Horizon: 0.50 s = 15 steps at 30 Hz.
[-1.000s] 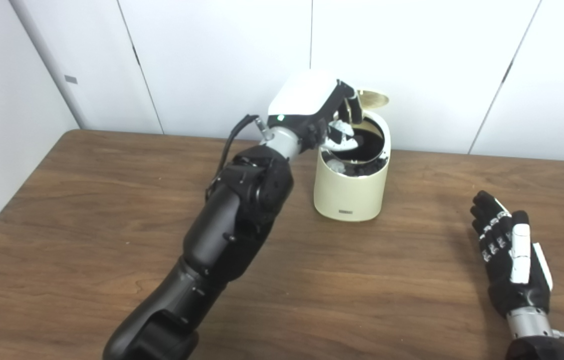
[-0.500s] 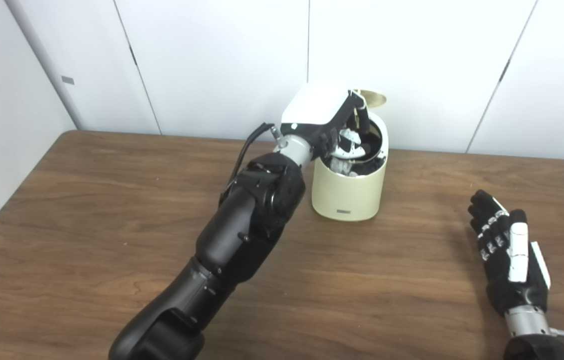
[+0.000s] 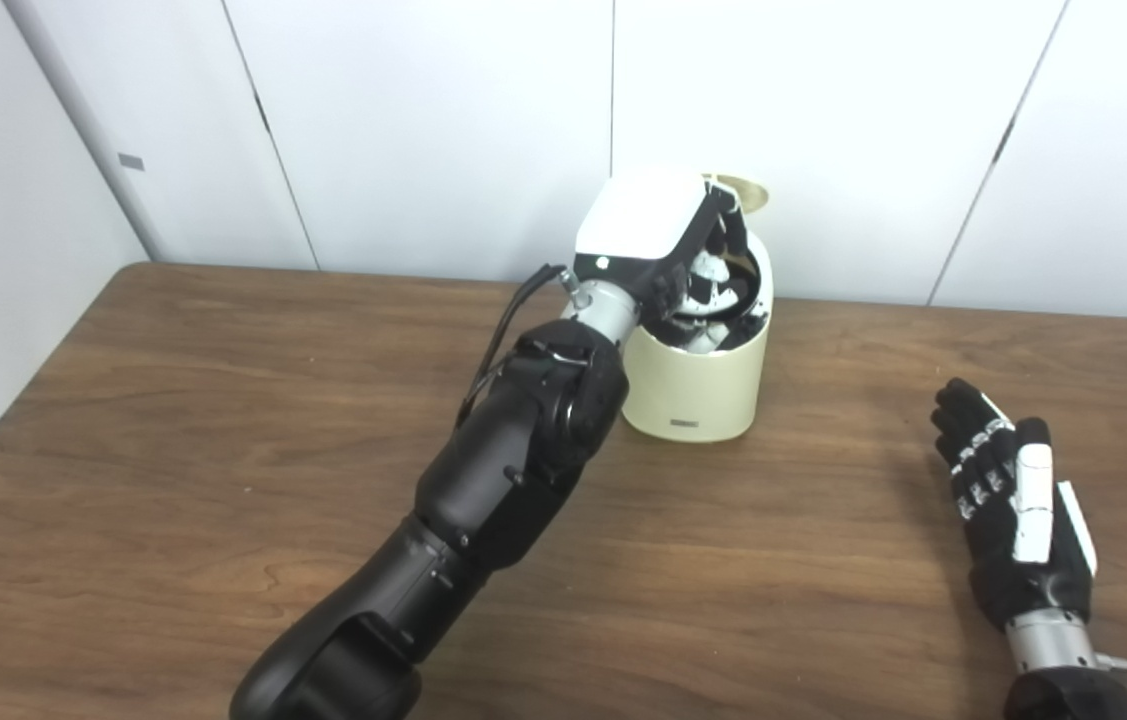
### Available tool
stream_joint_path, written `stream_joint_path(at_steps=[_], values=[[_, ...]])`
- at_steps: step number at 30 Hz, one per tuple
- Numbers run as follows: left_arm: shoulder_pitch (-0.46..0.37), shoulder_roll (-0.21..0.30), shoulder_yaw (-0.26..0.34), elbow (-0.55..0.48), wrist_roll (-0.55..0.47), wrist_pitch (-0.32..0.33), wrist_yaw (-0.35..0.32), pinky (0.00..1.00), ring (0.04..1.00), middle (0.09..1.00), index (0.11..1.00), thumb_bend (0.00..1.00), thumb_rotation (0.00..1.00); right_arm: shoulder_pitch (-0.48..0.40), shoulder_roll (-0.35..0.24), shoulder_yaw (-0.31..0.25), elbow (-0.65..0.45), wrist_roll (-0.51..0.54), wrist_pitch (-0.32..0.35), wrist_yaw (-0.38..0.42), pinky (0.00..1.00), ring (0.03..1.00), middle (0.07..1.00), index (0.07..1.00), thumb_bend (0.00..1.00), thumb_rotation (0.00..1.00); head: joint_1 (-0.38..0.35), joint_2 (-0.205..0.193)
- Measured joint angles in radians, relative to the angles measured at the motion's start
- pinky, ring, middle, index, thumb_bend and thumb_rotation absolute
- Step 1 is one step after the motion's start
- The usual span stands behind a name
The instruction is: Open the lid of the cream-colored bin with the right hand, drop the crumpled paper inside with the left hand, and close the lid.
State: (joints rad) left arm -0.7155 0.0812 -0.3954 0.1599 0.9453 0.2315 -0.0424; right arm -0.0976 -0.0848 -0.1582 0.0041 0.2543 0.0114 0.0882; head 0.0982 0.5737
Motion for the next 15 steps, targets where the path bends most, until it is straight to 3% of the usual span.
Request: stream_joint_path(at_steps=[8,15], values=[[-0.001,0.012,-0.009,0.099,-0.01,-0.153,0.154,0.28,0.406,0.509,0.533,0.47,0.0,0.0,-0.002,-0.006,-0.002,0.02,0.004,0.0,0.98,0.905,0.839,0.793,0.52,0.94,0.003,0.003],[-0.001,0.018,-0.007,0.108,-0.034,-0.174,0.155,0.3,0.41,0.502,0.529,0.47,0.0,0.001,-0.005,-0.005,-0.006,0.023,0.02,0.0,0.98,0.894,0.811,0.786,0.52,0.95,0.008,0.006]])
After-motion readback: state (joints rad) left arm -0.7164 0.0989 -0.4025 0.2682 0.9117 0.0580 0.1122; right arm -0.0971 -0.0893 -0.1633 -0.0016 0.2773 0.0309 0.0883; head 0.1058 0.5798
